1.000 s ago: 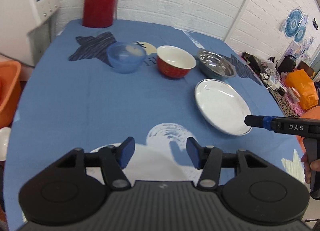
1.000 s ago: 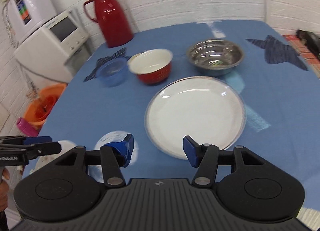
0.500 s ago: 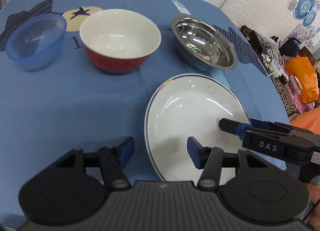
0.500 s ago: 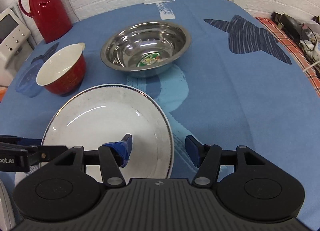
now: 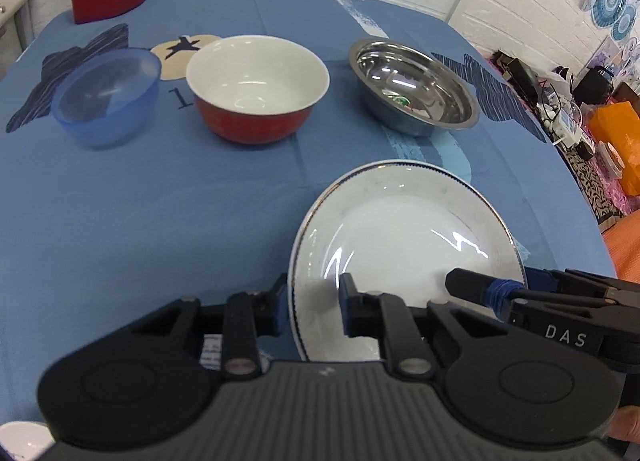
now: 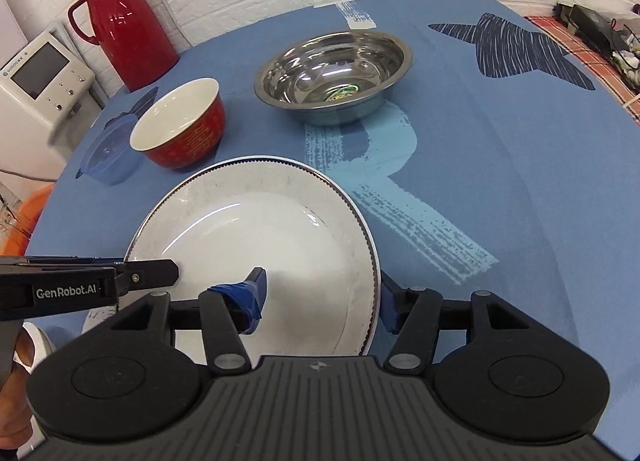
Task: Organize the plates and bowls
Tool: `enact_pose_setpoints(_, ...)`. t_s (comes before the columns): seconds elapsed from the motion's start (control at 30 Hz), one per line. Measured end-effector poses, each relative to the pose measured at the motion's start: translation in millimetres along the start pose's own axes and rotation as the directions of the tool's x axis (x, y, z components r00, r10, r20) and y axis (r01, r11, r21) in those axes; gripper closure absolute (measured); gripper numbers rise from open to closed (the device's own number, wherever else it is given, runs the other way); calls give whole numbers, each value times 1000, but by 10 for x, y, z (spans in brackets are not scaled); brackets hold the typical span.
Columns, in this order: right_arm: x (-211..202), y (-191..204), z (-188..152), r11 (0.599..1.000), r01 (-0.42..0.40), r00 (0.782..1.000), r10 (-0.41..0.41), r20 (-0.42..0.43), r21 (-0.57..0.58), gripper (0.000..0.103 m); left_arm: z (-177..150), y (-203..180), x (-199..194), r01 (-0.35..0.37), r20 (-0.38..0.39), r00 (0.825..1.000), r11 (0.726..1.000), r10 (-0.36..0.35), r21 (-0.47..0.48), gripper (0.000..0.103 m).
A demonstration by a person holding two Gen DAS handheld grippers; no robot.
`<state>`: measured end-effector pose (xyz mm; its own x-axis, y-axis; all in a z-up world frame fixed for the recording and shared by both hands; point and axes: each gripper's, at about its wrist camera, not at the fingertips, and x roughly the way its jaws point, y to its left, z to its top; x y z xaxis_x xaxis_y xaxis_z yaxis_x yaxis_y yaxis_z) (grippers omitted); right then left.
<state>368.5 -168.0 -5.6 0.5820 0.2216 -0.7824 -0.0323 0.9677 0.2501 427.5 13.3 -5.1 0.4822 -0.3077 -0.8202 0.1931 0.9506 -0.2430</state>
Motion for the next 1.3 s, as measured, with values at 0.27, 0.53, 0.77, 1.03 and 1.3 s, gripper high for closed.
enact_pose_setpoints(0.27,-365,286,-39,998,-37,999,36,18,44,55,-140,113,-448,-9,2,1000,1000,9,-21,89)
enact_pose_setpoints(0.53,-739,967,-320,992,-108,993,111,43,-69,51,-607,578,-1241,-30,74,997,996,36,-79,89)
enact_pose_setpoints(0.77,-574,1753,-761,959,-229,973,224,-48,-168,47,-1253,1254,-1742,-162,103,978,975,179,-155,89)
enact_pose_setpoints(1.03,-284,2100,-1034,948,-244,965,217,-146,-204,47,-1577,1610,-1669,-203,74,973,961,220,-185,88)
enact_pose_setpoints(1.3,-390,2096,-1035,947,-236,969,212,-128,-216,47,-1581,1644,-1663,-116,111,985,979,136,-169,55)
